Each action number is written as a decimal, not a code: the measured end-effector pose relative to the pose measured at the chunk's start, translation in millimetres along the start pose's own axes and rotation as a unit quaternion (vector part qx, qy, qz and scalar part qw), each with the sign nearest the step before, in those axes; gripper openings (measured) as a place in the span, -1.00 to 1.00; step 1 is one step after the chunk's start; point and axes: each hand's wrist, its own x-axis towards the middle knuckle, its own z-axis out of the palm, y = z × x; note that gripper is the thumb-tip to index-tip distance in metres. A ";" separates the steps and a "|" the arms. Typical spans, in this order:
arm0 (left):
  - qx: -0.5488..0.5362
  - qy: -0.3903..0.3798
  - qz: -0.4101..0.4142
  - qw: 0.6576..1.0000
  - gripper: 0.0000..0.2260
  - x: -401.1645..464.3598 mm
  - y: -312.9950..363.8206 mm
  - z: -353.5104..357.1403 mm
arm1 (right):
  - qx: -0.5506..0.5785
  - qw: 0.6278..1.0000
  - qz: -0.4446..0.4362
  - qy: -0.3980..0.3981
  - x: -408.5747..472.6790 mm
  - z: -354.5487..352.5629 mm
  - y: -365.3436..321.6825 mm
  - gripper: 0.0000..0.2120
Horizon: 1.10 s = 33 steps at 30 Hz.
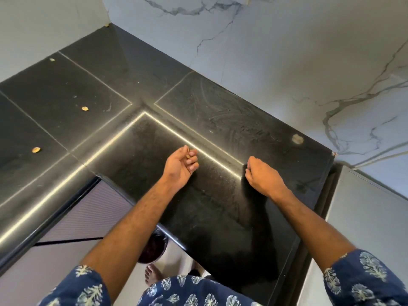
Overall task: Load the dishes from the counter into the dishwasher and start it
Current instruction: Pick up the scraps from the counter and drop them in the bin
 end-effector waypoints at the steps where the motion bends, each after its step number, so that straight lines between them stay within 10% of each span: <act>1: 0.000 0.007 0.004 1.000 -0.76 -5.4 3.8 -2.1 | -0.006 1.000 0.007 -0.012 2.9 0.5 -7.2 -0.86; 4: 0.023 0.037 0.030 0.999 -0.80 -21.1 22.3 -10.9 | 0.187 0.980 0.054 -0.044 10.6 -2.4 -48.7 -0.84; 8: 0.056 0.077 0.063 0.993 -0.78 -47.0 61.8 -31.4 | 0.655 0.722 0.134 -0.177 20.9 -2.6 -127.9 -0.80; 11: 0.074 0.117 0.088 0.986 -0.74 -65.1 95.3 -54.5 | 0.718 0.642 0.136 -0.232 28.5 7.2 -181.3 -0.74; 26: 0.337 0.287 0.157 0.883 -0.68 -104.0 311.9 -252.8 | 0.560 0.784 0.078 -0.256 111.0 63.6 -431.2 -0.70; 33: 0.675 0.292 0.150 0.661 -0.82 -82.1 381.2 -311.4 | 0.367 0.920 0.010 -0.140 167.0 87.0 -491.8 -0.86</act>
